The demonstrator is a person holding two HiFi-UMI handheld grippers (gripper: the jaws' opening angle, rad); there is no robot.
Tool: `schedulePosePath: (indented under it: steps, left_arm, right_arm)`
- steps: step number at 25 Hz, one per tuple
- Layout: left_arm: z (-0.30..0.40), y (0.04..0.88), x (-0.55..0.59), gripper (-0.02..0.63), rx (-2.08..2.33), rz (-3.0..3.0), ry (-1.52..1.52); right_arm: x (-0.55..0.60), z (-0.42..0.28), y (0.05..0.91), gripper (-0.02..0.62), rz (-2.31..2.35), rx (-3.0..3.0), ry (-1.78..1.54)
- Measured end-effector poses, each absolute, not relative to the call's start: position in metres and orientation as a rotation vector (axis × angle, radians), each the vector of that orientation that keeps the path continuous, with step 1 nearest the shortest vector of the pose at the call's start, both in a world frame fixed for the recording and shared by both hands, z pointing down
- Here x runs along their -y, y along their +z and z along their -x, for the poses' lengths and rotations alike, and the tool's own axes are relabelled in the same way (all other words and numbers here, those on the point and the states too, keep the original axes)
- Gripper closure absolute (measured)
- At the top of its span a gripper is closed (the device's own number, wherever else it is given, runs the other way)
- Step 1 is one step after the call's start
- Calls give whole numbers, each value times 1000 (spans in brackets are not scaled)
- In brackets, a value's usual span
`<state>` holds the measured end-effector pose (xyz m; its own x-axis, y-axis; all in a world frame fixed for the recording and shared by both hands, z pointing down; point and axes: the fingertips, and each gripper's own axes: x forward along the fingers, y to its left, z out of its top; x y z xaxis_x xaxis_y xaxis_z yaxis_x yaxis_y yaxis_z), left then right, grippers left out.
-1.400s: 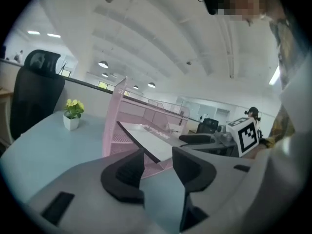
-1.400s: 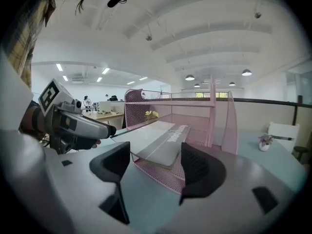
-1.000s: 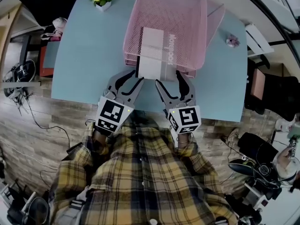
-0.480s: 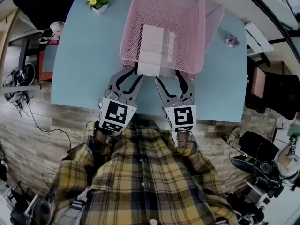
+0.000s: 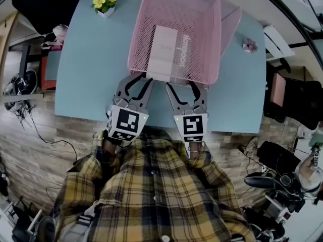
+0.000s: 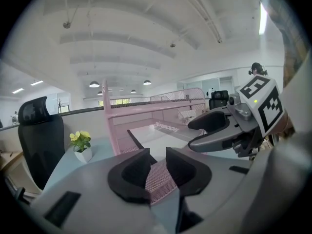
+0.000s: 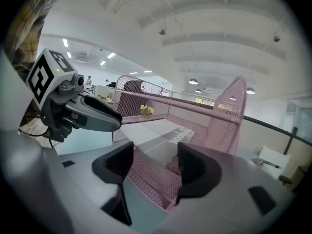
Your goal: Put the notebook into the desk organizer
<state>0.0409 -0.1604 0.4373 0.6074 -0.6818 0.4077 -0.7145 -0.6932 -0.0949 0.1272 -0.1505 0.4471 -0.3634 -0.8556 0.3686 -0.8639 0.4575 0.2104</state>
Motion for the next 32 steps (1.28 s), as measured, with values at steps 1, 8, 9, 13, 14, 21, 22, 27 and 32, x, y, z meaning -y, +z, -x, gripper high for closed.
schedulePosePath:
  steps: [1, 8, 9, 13, 14, 21, 22, 27, 32]
  left_arm:
    - [-40, 438, 162, 517, 1200, -2745, 651]
    - [-40, 439, 167, 517, 1222, -2743, 666]
    - [-40, 439, 168, 517, 1224, -2740, 666]
    - [-38, 440, 169, 517, 1230, -2743, 664]
    - [-38, 440, 168, 517, 1230, -2744, 664]
    - [-37, 439, 167, 517, 1241, -2741, 659]
    - [-37, 439, 166, 517, 1241, -2740, 658]
    - [-36, 438, 161, 517, 1239, -2738, 652]
    - [-32, 434, 154, 517, 1253, -2744, 658]
  right_arm:
    - [151, -127, 447, 311, -1443, 2281, 24]
    - [155, -128, 448, 319, -1465, 2271, 42]
    - [155, -127, 449, 319, -1466, 2270, 45]
    - [155, -126, 451, 325, -1465, 2262, 41]
    - [154, -126, 451, 325, -1464, 2261, 40]
    - [154, -128, 451, 330, -1463, 2252, 44]
    - [154, -128, 451, 331, -1463, 2251, 44]
    - [149, -131, 448, 336, -1470, 2254, 41]
    - [141, -130, 444, 336, -1472, 2269, 37]
